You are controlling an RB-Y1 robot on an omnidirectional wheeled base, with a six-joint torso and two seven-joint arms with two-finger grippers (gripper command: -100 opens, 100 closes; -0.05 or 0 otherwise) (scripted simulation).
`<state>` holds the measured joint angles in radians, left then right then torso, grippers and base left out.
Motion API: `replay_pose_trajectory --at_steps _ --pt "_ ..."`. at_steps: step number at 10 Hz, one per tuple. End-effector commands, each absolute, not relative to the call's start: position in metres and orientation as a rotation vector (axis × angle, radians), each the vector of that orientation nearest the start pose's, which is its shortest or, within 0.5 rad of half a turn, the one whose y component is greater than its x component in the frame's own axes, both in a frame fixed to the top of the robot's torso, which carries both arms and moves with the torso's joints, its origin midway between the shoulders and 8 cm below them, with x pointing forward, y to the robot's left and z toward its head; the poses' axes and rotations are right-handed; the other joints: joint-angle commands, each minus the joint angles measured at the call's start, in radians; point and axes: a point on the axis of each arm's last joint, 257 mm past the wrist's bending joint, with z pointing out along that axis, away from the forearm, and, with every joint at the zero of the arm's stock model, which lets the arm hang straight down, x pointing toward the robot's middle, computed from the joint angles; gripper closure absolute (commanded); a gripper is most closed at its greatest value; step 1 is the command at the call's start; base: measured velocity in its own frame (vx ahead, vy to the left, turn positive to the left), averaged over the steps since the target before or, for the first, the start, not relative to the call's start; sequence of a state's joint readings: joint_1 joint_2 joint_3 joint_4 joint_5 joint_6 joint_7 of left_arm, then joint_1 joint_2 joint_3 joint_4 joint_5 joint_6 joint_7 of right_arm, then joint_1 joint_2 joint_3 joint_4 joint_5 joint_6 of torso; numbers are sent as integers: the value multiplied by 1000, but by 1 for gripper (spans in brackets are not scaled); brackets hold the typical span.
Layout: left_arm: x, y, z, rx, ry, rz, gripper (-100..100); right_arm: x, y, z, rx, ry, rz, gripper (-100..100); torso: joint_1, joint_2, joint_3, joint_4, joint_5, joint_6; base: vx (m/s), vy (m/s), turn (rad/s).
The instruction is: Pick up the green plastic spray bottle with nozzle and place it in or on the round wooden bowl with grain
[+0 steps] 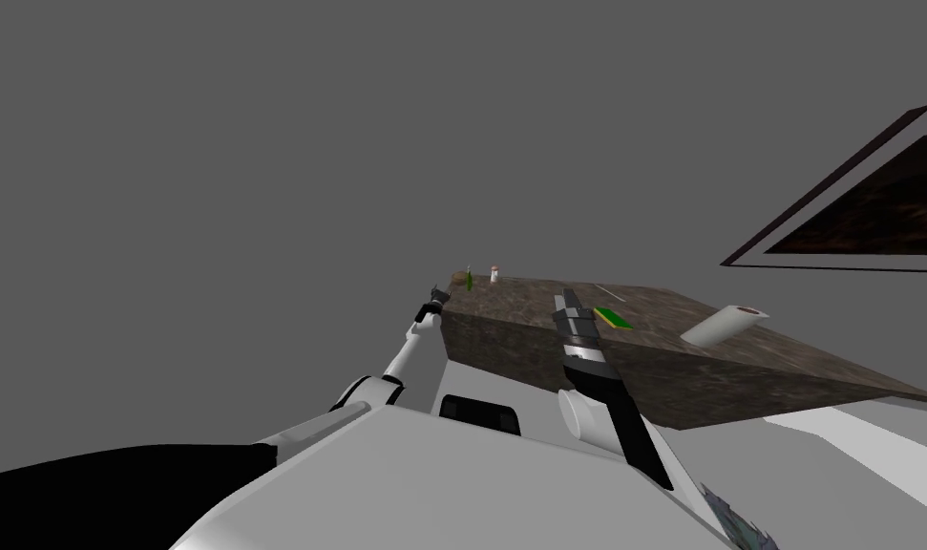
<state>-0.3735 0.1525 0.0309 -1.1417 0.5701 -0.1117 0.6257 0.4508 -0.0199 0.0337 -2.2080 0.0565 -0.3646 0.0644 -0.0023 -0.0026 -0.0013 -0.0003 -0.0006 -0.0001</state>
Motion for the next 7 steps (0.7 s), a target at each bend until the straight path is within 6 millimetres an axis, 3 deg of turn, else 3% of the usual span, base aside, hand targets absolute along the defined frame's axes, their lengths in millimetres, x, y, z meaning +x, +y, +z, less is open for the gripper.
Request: replay_pose_trajectory --at_steps 1,6,7 --pt "643 254 -211 -1926 486 -1936 -100 385 -261 -20 711 795 1216 0 0 0 0 0 0 0 27 -29 -18" --pt "670 246 -220 -2085 391 -1948 -100 385 -261 -20 711 795 1216 0 -1 -2 -1 -1 0 0 47 -38 -23" --pt "679 241 -214 -2119 358 -1969 -100 385 -261 -20 711 795 1216 0 0 -1 -1 -1 0 0 48 -33 -19"
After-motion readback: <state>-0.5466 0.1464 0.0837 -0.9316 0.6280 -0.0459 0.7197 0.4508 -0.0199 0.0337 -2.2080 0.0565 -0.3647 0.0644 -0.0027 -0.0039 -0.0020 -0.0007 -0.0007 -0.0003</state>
